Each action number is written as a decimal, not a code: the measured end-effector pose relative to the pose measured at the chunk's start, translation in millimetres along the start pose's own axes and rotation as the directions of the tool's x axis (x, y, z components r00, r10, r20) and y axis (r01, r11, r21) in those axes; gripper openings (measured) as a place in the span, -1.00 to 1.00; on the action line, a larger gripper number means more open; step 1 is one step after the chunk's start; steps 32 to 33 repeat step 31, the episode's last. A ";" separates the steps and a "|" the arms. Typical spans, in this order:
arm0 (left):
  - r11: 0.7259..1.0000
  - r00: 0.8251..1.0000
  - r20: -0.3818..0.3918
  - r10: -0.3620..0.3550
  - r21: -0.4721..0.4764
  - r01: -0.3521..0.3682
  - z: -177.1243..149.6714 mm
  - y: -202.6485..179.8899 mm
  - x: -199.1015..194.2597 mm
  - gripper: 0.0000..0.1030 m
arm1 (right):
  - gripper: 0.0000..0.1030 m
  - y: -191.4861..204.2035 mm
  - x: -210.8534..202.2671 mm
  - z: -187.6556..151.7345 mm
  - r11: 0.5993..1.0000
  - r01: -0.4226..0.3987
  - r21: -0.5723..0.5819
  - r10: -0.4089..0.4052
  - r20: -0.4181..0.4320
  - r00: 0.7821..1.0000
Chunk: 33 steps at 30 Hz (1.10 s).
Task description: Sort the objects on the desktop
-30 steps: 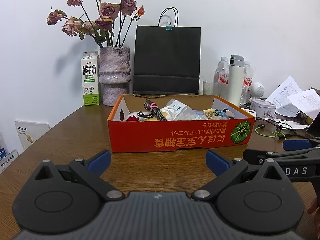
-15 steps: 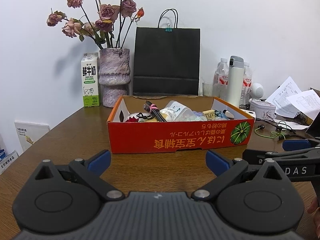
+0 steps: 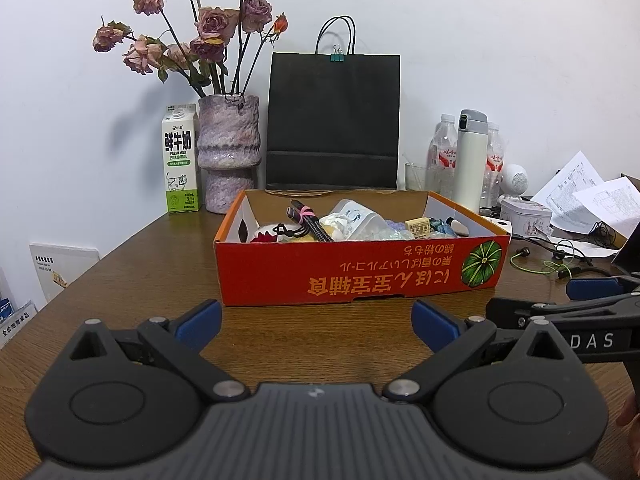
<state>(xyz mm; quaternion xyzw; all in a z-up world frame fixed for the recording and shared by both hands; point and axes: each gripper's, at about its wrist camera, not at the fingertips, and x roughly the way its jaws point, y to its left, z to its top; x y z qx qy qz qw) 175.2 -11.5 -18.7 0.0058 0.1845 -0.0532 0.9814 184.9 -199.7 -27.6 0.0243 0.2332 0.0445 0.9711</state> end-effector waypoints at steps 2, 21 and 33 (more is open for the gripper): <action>1.000 1.000 0.001 0.000 0.000 0.000 -0.3 0.0 0.0 1.00 | 1.00 -0.3 0.0 0.0 1.000 -0.001 0.001 0.001 0.000 1.000; 1.000 1.000 0.006 0.008 0.011 -0.008 -1.4 0.0 -1.0 1.00 | 1.00 -0.4 0.8 -0.5 1.000 0.006 -0.004 -0.006 -0.002 1.000; 1.000 1.000 -0.006 0.009 0.008 -0.009 -2.0 0.6 0.6 1.00 | 1.00 -0.1 1.4 -0.8 1.000 0.009 -0.006 -0.009 -0.005 1.000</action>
